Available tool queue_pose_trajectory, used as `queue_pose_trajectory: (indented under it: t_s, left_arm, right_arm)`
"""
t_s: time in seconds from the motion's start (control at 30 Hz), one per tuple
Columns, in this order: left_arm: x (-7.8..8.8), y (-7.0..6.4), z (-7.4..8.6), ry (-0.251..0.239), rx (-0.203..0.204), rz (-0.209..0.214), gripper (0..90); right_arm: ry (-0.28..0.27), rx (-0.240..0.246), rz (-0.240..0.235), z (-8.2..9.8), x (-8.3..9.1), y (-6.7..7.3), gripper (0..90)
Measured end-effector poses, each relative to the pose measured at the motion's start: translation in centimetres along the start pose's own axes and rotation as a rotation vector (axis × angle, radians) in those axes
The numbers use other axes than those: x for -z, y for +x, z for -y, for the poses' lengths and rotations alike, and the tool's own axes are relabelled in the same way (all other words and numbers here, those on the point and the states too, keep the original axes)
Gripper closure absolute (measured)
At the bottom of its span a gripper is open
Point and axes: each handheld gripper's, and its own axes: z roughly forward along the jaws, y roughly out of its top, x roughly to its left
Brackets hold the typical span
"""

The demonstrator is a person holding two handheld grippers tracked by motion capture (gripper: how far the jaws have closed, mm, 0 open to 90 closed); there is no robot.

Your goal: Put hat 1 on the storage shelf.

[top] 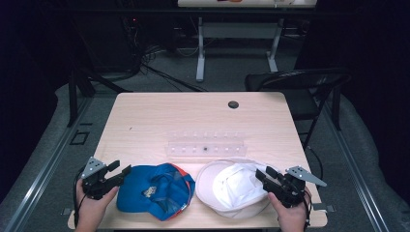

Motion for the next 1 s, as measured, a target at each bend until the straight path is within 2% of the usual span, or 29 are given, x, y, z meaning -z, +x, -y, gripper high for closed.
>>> queue_pose_trajectory:
  t_s: [0.1, 0.13, 0.2, 0.27, 0.33, 0.37, 0.4, 0.43, 0.47, 0.5, 0.73, 1.0]
  left_arm:
    - [0.0, 0.0, 0.0, -0.002, 0.010, -0.010, 45.1]
    - [0.0, 0.0, 0.0, 0.001, 0.012, -0.008, 45.3]
    - [0.1, 0.1, 0.0, 0.006, 0.005, -0.004, 46.2]
    - [0.2, 0.2, 0.0, -0.002, 0.002, -0.015, 48.4]
    - [0.2, 0.2, 0.1, -0.004, 0.006, -0.013, 48.7]
    - [0.2, 0.2, 0.1, -0.005, 0.009, -0.011, 49.3]
    - [0.2, 0.2, 0.1, -0.011, 0.010, -0.011, 49.3]
    - [0.2, 0.2, 0.1, -0.008, 0.011, -0.006, 49.3]
    - [0.2, 0.2, 0.1, -0.007, 0.007, 0.000, 49.3]
    - [0.2, 0.2, 0.1, -0.007, 0.007, 0.000, 49.3]
    - [0.1, -0.2, 0.2, -0.006, -0.010, 0.010, 48.7]
    - [-0.1, -0.2, 0.3, 0.003, -0.009, 0.005, 47.8]
  right_arm:
    - [0.020, -0.001, -0.007, -0.3, 0.0, 0.2, 51.5]
    - [0.046, -0.002, -0.006, -0.7, 0.0, 0.5, 51.6]
    - [0.055, -0.003, -0.003, -0.9, 0.0, 0.6, 51.6]
    - [0.104, -0.016, 0.003, -1.5, -0.2, 1.0, 51.6]
    - [0.123, -0.007, 0.011, -1.7, -0.3, 1.2, 51.6]
    - [0.165, 0.002, 0.019, -2.0, -0.5, 1.4, 51.7]
    - [0.181, -0.005, 0.008, -2.2, -0.5, 1.5, 51.7]
    - [0.181, -0.005, 0.008, -2.2, -0.5, 1.5, 51.7]
    - [0.205, -0.019, 0.009, -2.7, -0.5, 1.7, 51.7]
    - [0.216, -0.014, 0.015, -2.9, -0.4, 1.7, 51.7]
    - [0.255, 0.027, 0.086, -4.0, 0.5, 1.6, 49.4]
    - [0.236, -0.013, 0.169, -3.0, 1.8, -0.1, 48.9]
